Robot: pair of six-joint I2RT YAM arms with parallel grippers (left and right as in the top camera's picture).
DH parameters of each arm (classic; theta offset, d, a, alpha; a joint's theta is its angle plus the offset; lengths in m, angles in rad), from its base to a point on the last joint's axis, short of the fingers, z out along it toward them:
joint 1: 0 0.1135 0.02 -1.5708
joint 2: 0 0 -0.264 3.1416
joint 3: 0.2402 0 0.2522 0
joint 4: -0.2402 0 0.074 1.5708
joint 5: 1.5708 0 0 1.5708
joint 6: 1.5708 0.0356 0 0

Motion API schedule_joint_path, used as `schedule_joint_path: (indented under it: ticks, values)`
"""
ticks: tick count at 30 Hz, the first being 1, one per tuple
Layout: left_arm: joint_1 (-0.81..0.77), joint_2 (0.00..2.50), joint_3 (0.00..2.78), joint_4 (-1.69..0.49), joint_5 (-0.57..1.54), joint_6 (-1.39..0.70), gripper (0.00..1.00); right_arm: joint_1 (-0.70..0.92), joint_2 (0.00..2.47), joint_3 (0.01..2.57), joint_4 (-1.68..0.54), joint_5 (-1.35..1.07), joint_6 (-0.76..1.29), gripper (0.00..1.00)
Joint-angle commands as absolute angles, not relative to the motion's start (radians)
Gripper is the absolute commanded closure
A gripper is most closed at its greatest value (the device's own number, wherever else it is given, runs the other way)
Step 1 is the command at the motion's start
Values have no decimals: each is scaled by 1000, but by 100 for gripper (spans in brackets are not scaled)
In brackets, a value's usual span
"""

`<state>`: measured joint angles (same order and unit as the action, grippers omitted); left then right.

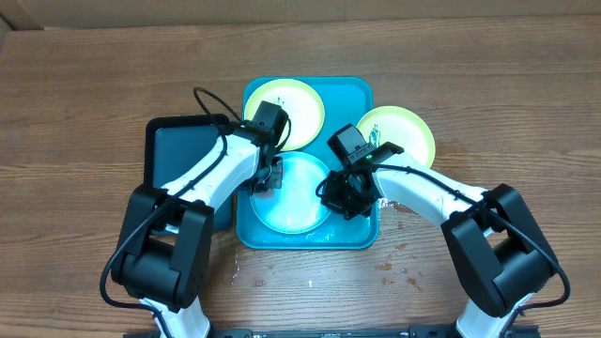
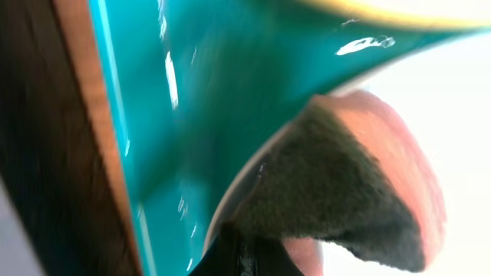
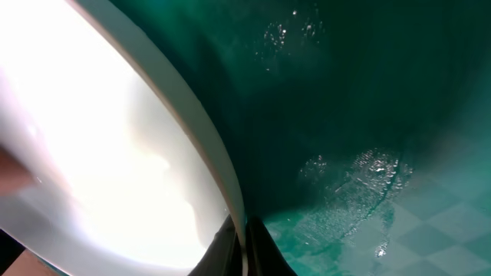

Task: Clean dirty plates on tray and stack at the side
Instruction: 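Scrub the white plate with the sponge in the left gripper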

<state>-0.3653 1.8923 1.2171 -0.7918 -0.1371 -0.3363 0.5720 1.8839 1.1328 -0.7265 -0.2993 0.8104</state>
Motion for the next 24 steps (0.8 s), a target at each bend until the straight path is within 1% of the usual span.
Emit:
schedule_joint_path:
  ticks: [1,7,11,14,17,20,21,24]
  values:
    - [-359,1900,1217,-708,-152,-278,96,565,1892,1118,-757,-236,803,96]
    - [-361,1909,1215,-569,138,-275,96,565,1892,1118,-757,-236,803,96]
    - [-363,1931,1214,-501,278,-257,96,565,1892,1118,-757,-236,803,96]
    - [-365,1950,1214,-491,312,-236,96,565,1892,1118,-757,-236,803,96]
    - [-364,1954,1214,-532,246,-209,96,565,1892,1118,-757,-230,803,96]
    - [-359,1950,1219,-635,1,-263,96,565,1892,1118,-761,-229,803,96]
    - [-357,1950,1224,-685,-113,-302,96,565,1892,1118,-761,-229,803,96]
    - [-351,1945,1231,-783,-327,-365,96,565,1892,1118,-760,-226,804,96]
